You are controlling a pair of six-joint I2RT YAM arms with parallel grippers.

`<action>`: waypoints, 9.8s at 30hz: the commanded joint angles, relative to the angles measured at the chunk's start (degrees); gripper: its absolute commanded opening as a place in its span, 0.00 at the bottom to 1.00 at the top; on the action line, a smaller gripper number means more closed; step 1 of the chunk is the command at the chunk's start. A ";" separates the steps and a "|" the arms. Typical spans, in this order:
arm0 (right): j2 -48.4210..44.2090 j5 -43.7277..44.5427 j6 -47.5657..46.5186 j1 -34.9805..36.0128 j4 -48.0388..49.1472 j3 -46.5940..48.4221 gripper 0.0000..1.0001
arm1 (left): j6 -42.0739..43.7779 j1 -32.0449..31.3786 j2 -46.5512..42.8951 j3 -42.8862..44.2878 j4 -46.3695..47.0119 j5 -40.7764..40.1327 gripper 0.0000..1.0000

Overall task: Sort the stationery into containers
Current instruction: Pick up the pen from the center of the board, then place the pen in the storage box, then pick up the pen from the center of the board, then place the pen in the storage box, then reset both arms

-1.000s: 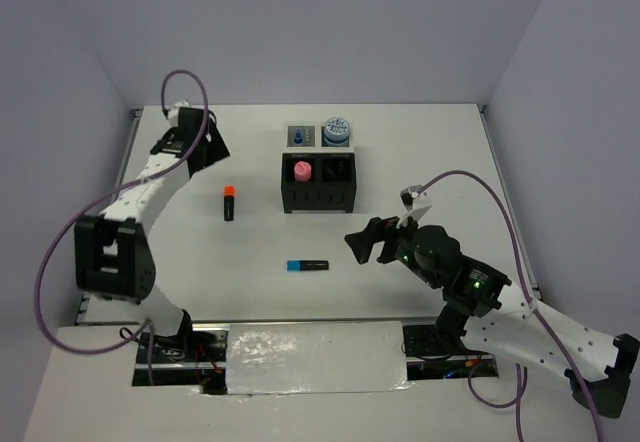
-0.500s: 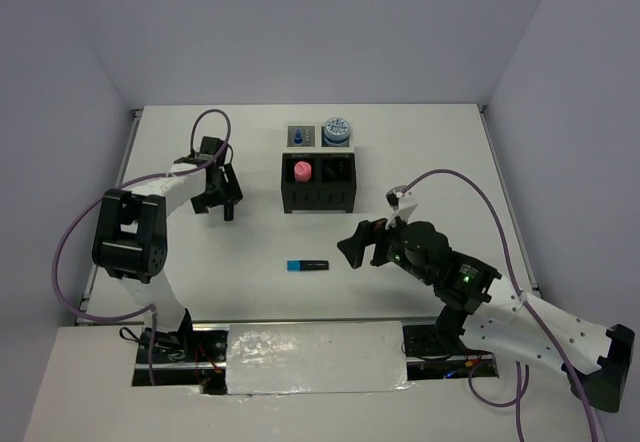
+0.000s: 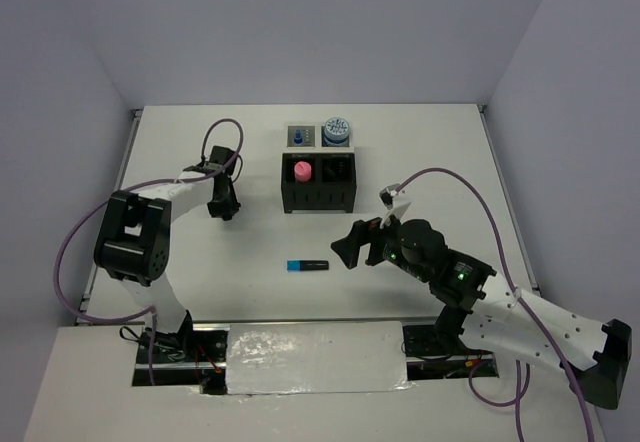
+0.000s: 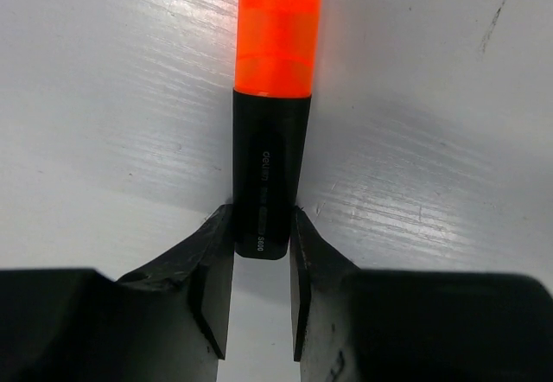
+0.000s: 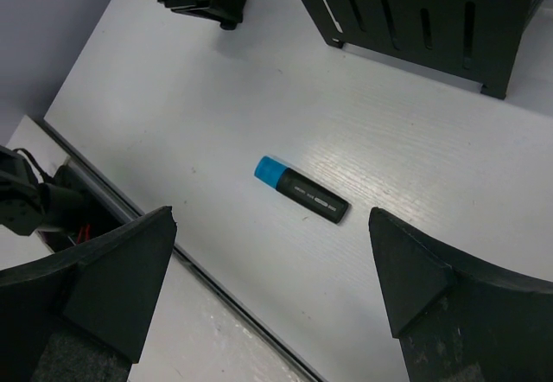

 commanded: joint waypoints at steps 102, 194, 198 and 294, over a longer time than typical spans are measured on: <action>24.15 7.80 -18.45 -14.63 31.05 9.38 1.00 | -6.59 -35.20 -38.24 -24.10 11.18 7.83 0.99; 23.78 13.13 -11.76 15.78 23.57 12.36 0.00 | -9.75 -25.45 -47.28 -14.00 29.90 25.22 0.38; 22.82 14.45 -12.38 15.70 22.34 12.10 0.00 | -9.57 -25.45 -45.86 -14.60 30.25 25.05 0.50; -18.14 35.37 -4.47 0.93 -52.20 36.18 1.00 | -7.28 -25.45 -70.56 3.94 -40.67 -34.37 0.99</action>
